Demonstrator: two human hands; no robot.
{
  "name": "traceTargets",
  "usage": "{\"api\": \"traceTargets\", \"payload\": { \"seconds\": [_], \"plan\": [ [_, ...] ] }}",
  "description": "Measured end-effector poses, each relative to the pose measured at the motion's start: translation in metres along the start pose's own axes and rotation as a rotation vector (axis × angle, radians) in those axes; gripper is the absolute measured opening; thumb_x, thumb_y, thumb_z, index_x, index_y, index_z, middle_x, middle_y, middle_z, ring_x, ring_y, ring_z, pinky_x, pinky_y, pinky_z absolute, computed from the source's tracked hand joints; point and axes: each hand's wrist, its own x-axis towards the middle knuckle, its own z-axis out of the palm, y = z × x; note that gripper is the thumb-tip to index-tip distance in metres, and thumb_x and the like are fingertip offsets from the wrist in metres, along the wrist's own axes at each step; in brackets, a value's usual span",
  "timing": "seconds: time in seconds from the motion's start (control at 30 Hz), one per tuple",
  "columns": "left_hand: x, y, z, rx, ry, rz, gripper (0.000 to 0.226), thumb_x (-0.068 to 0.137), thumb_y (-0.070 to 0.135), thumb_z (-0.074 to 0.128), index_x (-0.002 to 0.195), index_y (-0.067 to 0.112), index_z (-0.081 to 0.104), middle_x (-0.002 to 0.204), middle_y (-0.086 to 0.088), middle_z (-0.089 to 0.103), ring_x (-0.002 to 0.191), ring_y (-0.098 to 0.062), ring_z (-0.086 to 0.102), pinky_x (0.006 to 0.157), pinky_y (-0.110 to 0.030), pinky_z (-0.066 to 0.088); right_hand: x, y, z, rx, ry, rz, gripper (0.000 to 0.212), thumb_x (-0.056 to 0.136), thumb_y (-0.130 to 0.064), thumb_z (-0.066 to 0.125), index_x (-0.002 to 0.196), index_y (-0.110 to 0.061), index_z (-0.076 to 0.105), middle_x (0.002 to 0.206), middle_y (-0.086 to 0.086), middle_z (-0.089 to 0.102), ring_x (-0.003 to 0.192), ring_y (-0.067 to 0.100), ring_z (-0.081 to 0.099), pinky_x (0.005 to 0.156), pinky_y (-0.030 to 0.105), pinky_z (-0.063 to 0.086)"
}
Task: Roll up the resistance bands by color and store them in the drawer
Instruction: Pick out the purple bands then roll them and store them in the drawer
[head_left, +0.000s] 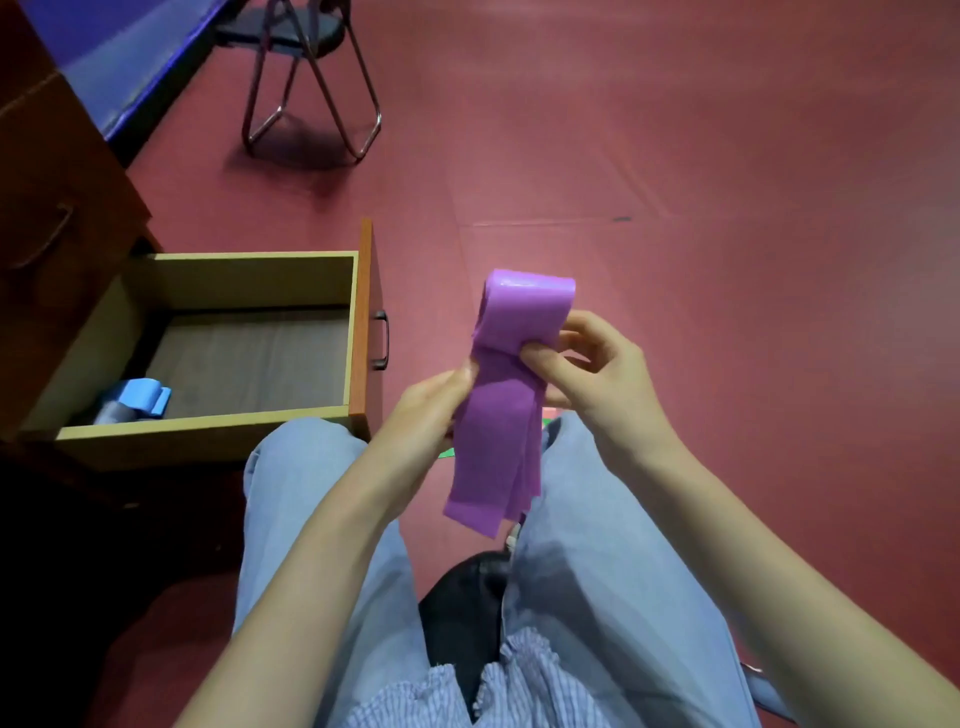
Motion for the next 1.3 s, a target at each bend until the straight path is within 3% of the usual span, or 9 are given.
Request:
{"api": "traceTargets", "payload": {
  "seconds": [0.13, 0.3, 0.47, 0.63, 0.77, 0.83, 0.9, 1.07, 1.3],
  "plan": [
    [0.003, 0.002, 0.0, 0.0, 0.068, -0.066, 0.04, 0.093, 0.044, 0.033, 0.073, 0.021, 0.059, 0.048, 0.014, 0.062, 0.065, -0.011, 0.058, 0.064, -0.025, 0.043, -0.002, 0.008, 0.0, -0.224, -0.009, -0.154, 0.03, 0.076, 0.0, 0.067, 0.078, -0.029, 0.06, 0.066, -0.018, 0.063, 0.067, 0.0, 0.056, 0.067, 0.017, 0.05],
    [-0.001, 0.005, -0.003, -0.22, -0.085, -0.146, 0.068, 0.089, 0.059, 0.013, 0.08, 0.019, 0.066, 0.062, 0.004, 0.068, 0.063, -0.008, 0.06, 0.066, -0.024, 0.044, -0.006, 0.018, 0.0, -0.267, -0.025, -0.204, 0.037, 0.075, 0.004, 0.066, 0.071, -0.03, 0.055, 0.075, -0.008, 0.056, 0.069, -0.002, 0.054, 0.063, 0.01, 0.046],
    [-0.003, -0.001, -0.001, -0.206, -0.137, -0.11, 0.044, 0.08, 0.054, 0.037, 0.092, 0.022, 0.065, 0.084, 0.006, 0.071, 0.075, -0.005, 0.064, 0.073, -0.021, 0.05, -0.011, 0.027, -0.001, -0.249, -0.072, -0.233, 0.045, 0.072, 0.014, 0.057, 0.079, -0.03, 0.062, 0.087, -0.009, 0.057, 0.084, -0.002, 0.056, 0.075, 0.015, 0.049],
    [-0.001, -0.01, -0.004, -0.125, -0.139, -0.03, 0.028, 0.082, 0.032, 0.049, 0.104, 0.018, 0.06, 0.094, 0.0, 0.066, 0.085, -0.01, 0.061, 0.071, -0.022, 0.053, -0.009, 0.024, -0.002, -0.062, -0.08, 0.017, 0.046, 0.081, 0.015, 0.047, 0.087, -0.027, 0.064, 0.106, 0.001, 0.064, 0.097, 0.003, 0.059, 0.089, 0.017, 0.048],
    [0.003, -0.008, -0.005, -0.161, -0.026, 0.073, 0.019, 0.083, 0.012, 0.056, 0.101, 0.015, 0.06, 0.086, 0.001, 0.067, 0.07, -0.003, 0.063, 0.065, -0.019, 0.054, -0.008, 0.031, 0.0, 0.178, -0.096, 0.256, 0.031, 0.092, -0.01, 0.043, 0.12, -0.022, 0.05, 0.103, -0.009, 0.06, 0.081, 0.002, 0.059, 0.069, 0.016, 0.051],
    [0.006, -0.005, -0.008, -0.159, 0.041, 0.127, 0.018, 0.081, 0.007, 0.058, 0.096, 0.017, 0.062, 0.079, 0.007, 0.07, 0.069, -0.002, 0.064, 0.066, -0.019, 0.054, -0.008, 0.034, 0.002, 0.084, -0.178, 0.393, 0.05, 0.091, -0.041, 0.04, 0.128, -0.008, 0.046, 0.098, 0.0, 0.056, 0.071, 0.007, 0.049, 0.062, 0.02, 0.044],
    [0.008, -0.004, -0.011, -0.128, 0.092, 0.184, 0.021, 0.079, 0.003, 0.06, 0.092, 0.019, 0.062, 0.073, 0.011, 0.071, 0.068, -0.001, 0.064, 0.067, -0.017, 0.054, -0.01, 0.032, 0.005, 0.013, -0.272, 0.471, 0.073, 0.08, -0.058, 0.038, 0.118, 0.003, 0.051, 0.088, 0.005, 0.045, 0.072, 0.014, 0.041, 0.059, 0.02, 0.04],
    [0.008, -0.004, -0.011, -0.039, 0.108, 0.239, 0.02, 0.079, 0.004, 0.062, 0.091, 0.02, 0.062, 0.081, 0.006, 0.068, 0.071, -0.002, 0.063, 0.067, -0.015, 0.054, -0.017, 0.028, 0.007, -0.084, -0.311, 0.32, 0.018, 0.087, -0.035, 0.051, 0.088, -0.022, 0.063, 0.077, -0.005, 0.061, 0.061, 0.003, 0.057, 0.055, 0.015, 0.045],
    [0.01, -0.008, -0.017, -0.103, -0.054, 0.135, 0.041, 0.068, 0.011, 0.071, 0.107, 0.016, 0.06, 0.096, -0.001, 0.069, 0.09, -0.013, 0.064, 0.081, -0.028, 0.054, -0.018, 0.034, 0.007, 0.006, -0.238, 0.325, 0.019, 0.087, -0.027, 0.054, 0.1, -0.018, 0.064, 0.086, -0.006, 0.066, 0.072, 0.004, 0.063, 0.055, 0.015, 0.048]
  ]
}}
